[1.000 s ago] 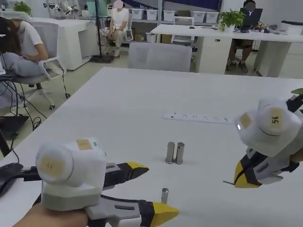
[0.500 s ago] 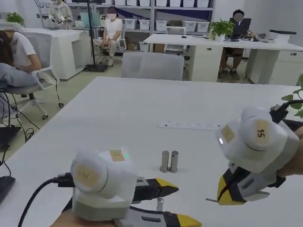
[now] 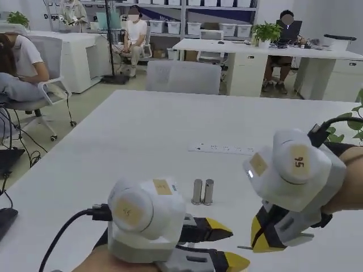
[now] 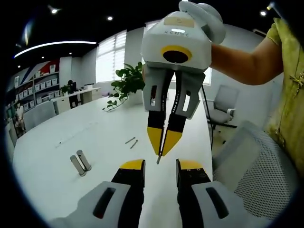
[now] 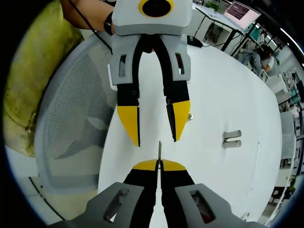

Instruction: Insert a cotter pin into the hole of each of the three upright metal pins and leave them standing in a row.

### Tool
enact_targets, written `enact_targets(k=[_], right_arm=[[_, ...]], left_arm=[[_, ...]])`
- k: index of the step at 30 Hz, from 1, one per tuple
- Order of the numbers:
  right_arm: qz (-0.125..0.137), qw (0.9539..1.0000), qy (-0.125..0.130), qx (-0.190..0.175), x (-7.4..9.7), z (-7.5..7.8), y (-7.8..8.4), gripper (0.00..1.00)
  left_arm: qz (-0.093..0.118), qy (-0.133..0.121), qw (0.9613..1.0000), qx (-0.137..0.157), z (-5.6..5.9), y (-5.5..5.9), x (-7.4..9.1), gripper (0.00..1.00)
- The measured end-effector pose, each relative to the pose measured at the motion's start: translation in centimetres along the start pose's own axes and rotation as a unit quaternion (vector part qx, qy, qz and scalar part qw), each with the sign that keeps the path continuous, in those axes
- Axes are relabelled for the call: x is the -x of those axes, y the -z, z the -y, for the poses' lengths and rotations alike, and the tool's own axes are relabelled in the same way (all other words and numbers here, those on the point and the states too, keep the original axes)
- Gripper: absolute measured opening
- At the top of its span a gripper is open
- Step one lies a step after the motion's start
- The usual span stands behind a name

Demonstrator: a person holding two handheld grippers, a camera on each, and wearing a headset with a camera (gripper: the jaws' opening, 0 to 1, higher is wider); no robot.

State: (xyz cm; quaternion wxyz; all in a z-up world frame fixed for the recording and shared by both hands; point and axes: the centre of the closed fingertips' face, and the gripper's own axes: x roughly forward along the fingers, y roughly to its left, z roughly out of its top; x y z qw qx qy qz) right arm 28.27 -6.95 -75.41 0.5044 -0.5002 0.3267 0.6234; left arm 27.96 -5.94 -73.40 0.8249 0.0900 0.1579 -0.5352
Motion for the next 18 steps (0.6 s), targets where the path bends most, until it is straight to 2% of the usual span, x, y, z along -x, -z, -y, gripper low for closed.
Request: enact_targets(k=[4, 11, 14, 18], right_arm=[[-0.004, 1.0000, -0.006, 0.005, -0.08, -0.29, -0.18, 0.01], [-0.006, 0.9999, -0.010, 0.007, -0.10, -0.65, -0.38, 0.01], [-0.006, 0.9999, -0.014, 0.008, -0.08, -0.82, -0.50, 0.01], [-0.005, 0.9998, -0.014, 0.010, -0.08, -0.85, -0.67, 0.01]], left_arm=[[-0.001, 0.001, 0.9999, -0.015, 0.07, -0.01, -0.20, 0.15], [-0.012, 0.004, 0.9994, -0.033, 0.19, 0.48, -0.50, 0.09], [-0.013, 0.007, 0.9991, -0.039, 0.29, 0.53, -0.56, 0.04], [-0.012, 0.011, 0.9991, -0.039, 0.40, 0.55, -0.69, 0.03]])
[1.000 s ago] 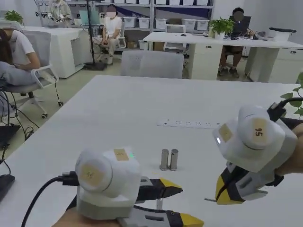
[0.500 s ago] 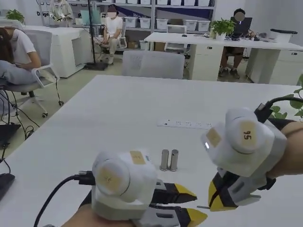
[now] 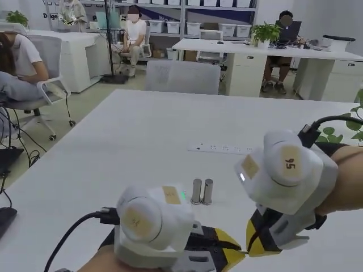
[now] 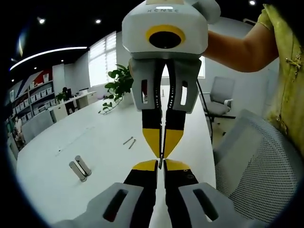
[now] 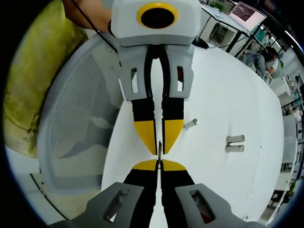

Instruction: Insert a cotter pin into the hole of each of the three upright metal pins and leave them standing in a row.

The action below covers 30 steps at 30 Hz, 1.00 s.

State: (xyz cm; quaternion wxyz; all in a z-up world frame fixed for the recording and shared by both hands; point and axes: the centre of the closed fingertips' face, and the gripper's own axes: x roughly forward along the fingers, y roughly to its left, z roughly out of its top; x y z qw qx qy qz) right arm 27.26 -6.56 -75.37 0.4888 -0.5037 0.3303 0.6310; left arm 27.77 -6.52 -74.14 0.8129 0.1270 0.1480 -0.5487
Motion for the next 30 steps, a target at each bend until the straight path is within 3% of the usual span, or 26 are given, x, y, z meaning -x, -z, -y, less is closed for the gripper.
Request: enact_targets(k=[30], right_arm=[[0.002, 0.9999, -0.009, 0.006, -0.26, -0.82, -0.12, 0.05]], left_arm=[[0.007, 0.020, 0.9998, 0.001, 0.93, 0.30, 0.24, 0.00]])
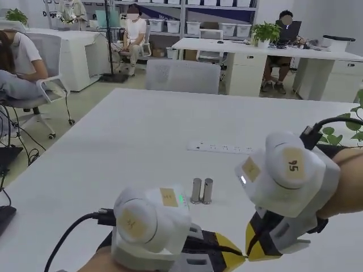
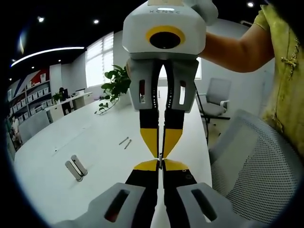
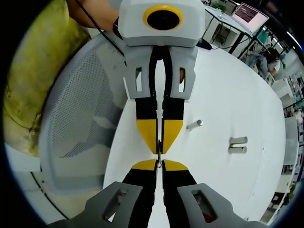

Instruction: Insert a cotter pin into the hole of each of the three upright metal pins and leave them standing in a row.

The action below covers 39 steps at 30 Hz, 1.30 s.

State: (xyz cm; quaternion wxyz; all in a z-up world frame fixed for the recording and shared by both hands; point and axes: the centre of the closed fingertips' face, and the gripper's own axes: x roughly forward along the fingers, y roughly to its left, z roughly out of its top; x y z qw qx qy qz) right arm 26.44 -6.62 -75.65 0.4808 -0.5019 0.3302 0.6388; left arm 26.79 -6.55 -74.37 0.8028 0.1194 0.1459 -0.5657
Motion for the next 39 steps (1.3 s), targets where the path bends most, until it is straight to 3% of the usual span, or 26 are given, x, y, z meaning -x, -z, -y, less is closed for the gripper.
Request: enact_targets(k=[6, 11, 17, 27, 32, 39], right_arm=[[0.006, 0.9999, -0.011, -0.008, 0.4, -0.4, 0.6, 0.10], [0.016, 0.9991, -0.035, -0.020, 0.2, -1.0, 1.1, 0.12], [0.056, 0.9946, -0.075, -0.044, 0.0, -1.8, 0.4, 0.11], [0.070, 0.9881, -0.125, -0.056, -0.3, -3.0, 0.1, 0.10], [0.076, 0.9856, -0.137, -0.063, -0.3, -3.3, 0.0, 0.08], [0.074, 0.9860, -0.137, -0.060, -0.2, -3.5, 0.2, 0.06]], left_arm=[[-0.003, 0.002, 1.0000, -0.004, 0.2, 0.2, 0.2, 0.00], [0.000, 0.010, 0.9999, -0.010, 0.7, 0.1, 0.3, 0.00], [0.002, 0.026, 0.9993, -0.027, 1.7, -0.1, 0.5, 0.00], [0.010, 0.037, 0.9984, -0.042, 2.2, -0.6, 0.7, 0.00], [0.010, 0.044, 0.9973, -0.058, 2.7, -0.9, 0.5, 0.00], [0.008, 0.044, 0.9964, -0.072, 2.8, -1.1, 0.4, 0.00]])
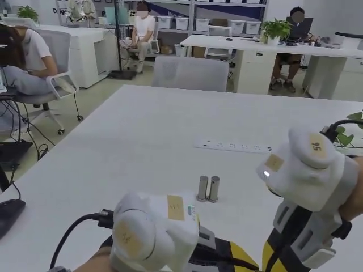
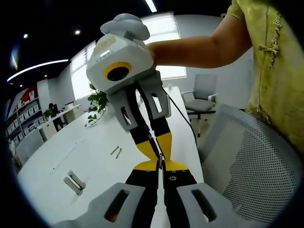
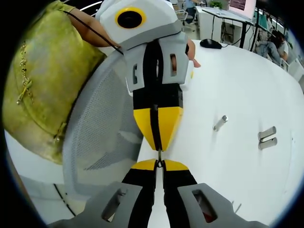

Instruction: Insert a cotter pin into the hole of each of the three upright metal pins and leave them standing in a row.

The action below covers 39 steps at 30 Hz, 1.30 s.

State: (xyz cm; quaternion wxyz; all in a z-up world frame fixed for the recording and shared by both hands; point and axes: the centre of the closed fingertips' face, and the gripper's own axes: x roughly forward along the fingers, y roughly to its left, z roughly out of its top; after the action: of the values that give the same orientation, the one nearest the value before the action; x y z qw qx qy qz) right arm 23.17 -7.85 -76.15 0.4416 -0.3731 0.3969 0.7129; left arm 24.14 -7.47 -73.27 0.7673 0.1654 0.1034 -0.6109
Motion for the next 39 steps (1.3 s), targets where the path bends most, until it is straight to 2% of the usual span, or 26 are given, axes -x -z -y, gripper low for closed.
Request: enact_targets(k=[4, 9, 14, 16, 19, 22, 27, 31, 34, 39], right_arm=[[-0.007, 0.9998, 0.015, 0.012, 0.1, 0.1, 0.0, 0.05], [-0.021, 0.9976, 0.051, 0.042, 0.4, 0.7, -0.2, 0.04], [-0.024, 0.9948, 0.075, 0.064, 0.7, 1.2, -0.5, 0.03], [-0.025, 0.9926, 0.093, 0.073, 0.9, 1.6, -0.6, 0.03], [-0.025, 0.9903, 0.107, 0.084, 1.0, 1.8, -0.9, 0.03], [-0.026, 0.9868, 0.124, 0.100, 1.2, 2.2, -1.0, 0.03], [-0.021, 0.9852, 0.128, 0.112, 1.2, 2.4, -1.1, 0.03], [-0.020, 0.9862, 0.126, 0.106, 1.1, 2.5, -1.2, 0.04], [-0.020, 0.9886, 0.120, 0.089, 1.0, 2.6, -1.2, 0.04], [-0.022, 0.9923, 0.103, 0.065, 0.9, 2.4, -1.1, 0.05]], left_arm=[[-0.004, -0.002, 1.0000, -0.001, -0.1, 0.1, 0.0, 0.00], [-0.008, -0.011, 0.9998, 0.013, -0.6, 0.4, 0.1, 0.00], [-0.008, -0.022, 0.9985, 0.050, -1.2, 0.6, 0.2, 0.00], [-0.010, -0.027, 0.9977, 0.062, -1.5, 0.8, 0.2, 0.00], [-0.013, -0.031, 0.9954, 0.090, -1.8, 1.1, 0.3, 0.00], [-0.003, -0.034, 0.9932, 0.111, -2.1, 1.0, 0.3, 0.00], [-0.004, -0.029, 0.9917, 0.125, -2.0, 1.1, 0.4, 0.00], [-0.013, -0.032, 0.9941, 0.103, -1.9, 1.2, 0.3, 0.00], [-0.030, -0.040, 0.9962, 0.072, -2.0, 1.5, 0.2, 0.00], [-0.049, -0.045, 0.9969, 0.044, -1.7, 1.8, -0.2, 0.00]])
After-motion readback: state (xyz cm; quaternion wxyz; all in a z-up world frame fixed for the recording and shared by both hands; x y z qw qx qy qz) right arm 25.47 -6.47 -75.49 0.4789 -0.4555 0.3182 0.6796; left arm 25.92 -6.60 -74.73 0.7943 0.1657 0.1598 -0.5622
